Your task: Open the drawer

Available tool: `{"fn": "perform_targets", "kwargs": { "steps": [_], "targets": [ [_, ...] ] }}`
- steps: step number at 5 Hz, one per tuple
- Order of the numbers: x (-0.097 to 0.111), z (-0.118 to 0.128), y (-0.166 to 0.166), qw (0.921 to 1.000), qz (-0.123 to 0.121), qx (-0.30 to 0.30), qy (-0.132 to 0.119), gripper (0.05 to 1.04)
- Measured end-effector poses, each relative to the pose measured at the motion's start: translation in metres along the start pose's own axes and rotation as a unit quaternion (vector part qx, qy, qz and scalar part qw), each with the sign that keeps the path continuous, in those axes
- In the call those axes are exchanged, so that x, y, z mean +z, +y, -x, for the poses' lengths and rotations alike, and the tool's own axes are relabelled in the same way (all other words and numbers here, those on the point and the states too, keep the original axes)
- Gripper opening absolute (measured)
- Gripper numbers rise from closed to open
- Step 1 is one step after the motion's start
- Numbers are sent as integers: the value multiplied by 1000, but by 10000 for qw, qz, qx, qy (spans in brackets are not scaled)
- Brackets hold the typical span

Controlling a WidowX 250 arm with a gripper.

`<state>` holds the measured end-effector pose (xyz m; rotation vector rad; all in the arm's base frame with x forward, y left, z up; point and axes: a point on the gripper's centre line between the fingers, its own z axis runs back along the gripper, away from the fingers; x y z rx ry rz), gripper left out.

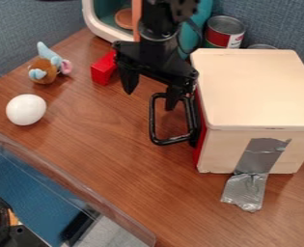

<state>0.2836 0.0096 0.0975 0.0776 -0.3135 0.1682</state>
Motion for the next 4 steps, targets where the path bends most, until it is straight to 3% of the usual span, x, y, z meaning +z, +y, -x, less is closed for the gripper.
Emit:
{"fn": "perform_targets", "kwargs": {
  "steps": [2,4],
  "targets": [
    [-11,3,15,9996,139,193,-172,999],
    [-37,6,20,9996,142,226,80,999]
  ]
}}
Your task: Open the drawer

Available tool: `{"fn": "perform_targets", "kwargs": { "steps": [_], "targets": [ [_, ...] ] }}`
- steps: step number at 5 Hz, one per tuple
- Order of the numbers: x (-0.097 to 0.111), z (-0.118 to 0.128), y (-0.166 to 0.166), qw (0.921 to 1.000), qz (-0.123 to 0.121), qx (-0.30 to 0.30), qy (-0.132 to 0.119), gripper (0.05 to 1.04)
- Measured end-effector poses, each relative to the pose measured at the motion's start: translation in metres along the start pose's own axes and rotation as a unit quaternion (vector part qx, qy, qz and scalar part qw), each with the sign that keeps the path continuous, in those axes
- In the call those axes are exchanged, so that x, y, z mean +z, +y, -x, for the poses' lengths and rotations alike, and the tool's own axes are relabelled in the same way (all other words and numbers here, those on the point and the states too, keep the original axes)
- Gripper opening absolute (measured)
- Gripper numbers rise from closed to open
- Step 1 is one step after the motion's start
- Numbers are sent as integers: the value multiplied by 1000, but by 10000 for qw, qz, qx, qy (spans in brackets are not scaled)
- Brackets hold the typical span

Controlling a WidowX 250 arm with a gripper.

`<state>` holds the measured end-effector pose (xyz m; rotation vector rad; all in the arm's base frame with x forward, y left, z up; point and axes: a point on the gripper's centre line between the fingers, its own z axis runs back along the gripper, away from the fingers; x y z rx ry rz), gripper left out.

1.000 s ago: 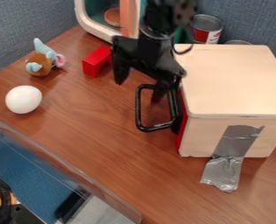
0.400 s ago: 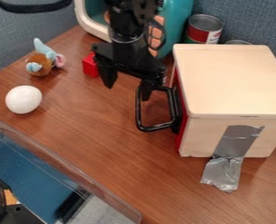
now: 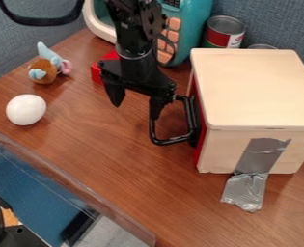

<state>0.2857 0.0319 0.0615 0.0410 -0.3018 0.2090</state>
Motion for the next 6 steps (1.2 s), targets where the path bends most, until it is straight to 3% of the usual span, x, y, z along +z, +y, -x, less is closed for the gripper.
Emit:
{"fn": "perform_targets", "kwargs": {
  "steps": [5,6],
  "targets": [
    [-19,-7,-15,9988,109,471,79,999],
    [-23,-2,-16,9987,73,485,147,949]
  ]
}}
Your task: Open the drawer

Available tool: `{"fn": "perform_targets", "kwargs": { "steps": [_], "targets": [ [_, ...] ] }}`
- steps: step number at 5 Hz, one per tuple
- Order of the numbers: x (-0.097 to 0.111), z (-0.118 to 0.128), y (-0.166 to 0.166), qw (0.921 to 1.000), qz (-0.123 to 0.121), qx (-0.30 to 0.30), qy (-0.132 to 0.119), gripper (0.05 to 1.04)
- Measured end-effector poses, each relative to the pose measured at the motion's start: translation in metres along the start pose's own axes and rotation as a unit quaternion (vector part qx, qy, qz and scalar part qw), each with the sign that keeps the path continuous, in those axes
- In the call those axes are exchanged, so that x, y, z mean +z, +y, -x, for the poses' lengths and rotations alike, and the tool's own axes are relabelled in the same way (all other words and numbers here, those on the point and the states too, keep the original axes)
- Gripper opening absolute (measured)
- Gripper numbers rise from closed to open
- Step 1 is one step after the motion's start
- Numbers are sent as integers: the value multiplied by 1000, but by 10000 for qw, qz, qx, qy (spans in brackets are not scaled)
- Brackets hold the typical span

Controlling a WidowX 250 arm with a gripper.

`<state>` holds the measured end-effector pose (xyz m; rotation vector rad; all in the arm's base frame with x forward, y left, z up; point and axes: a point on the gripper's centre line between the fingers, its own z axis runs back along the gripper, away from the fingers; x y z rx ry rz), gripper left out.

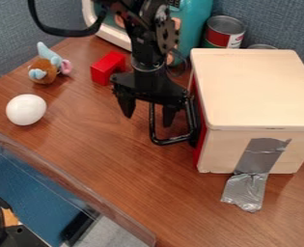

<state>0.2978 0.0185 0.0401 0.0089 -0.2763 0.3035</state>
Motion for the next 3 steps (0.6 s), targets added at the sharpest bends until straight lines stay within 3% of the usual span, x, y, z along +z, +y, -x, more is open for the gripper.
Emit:
{"fn": "perform_targets", "kwargs": {
  "steps": [2,3],
  "targets": [
    [-5,6,-2,9986,-144,-500,105,362],
    [-3,13,8,9977,-187,-610,209,313]
  ]
}}
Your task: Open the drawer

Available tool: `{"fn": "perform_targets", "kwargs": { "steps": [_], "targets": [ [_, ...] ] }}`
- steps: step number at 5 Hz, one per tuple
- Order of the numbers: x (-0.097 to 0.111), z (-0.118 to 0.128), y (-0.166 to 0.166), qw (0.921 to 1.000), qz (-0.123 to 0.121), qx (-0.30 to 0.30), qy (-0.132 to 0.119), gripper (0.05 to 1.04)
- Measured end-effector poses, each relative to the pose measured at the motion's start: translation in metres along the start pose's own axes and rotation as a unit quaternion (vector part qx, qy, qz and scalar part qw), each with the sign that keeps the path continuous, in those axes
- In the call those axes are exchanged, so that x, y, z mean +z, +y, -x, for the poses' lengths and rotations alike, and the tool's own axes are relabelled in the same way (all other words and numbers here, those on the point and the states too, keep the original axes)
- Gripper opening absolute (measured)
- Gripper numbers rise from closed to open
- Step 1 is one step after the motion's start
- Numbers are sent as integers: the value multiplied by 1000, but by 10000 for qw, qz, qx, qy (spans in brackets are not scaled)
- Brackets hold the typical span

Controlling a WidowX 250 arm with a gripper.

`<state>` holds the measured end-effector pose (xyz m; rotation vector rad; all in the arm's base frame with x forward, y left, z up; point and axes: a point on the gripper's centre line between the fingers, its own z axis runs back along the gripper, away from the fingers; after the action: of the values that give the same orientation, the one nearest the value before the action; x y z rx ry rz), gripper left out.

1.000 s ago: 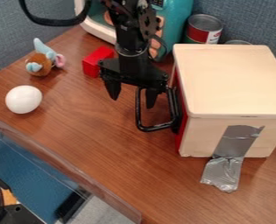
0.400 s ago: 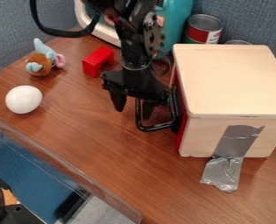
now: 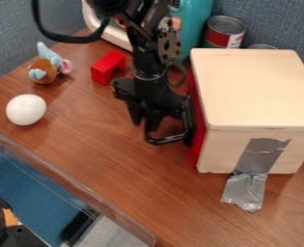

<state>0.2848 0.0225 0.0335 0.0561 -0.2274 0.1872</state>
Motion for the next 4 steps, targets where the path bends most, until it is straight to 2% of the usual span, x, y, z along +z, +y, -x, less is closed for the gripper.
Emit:
{"fn": "perform_targets", "kwargs": {
  "steps": [1,3,4],
  "targets": [
    [13,10,22,9999,32,-95,6,312],
    [25,23,44,9982,180,-215,538,312],
    [29,24,50,9970,275,-264,670,312]
  ]
}}
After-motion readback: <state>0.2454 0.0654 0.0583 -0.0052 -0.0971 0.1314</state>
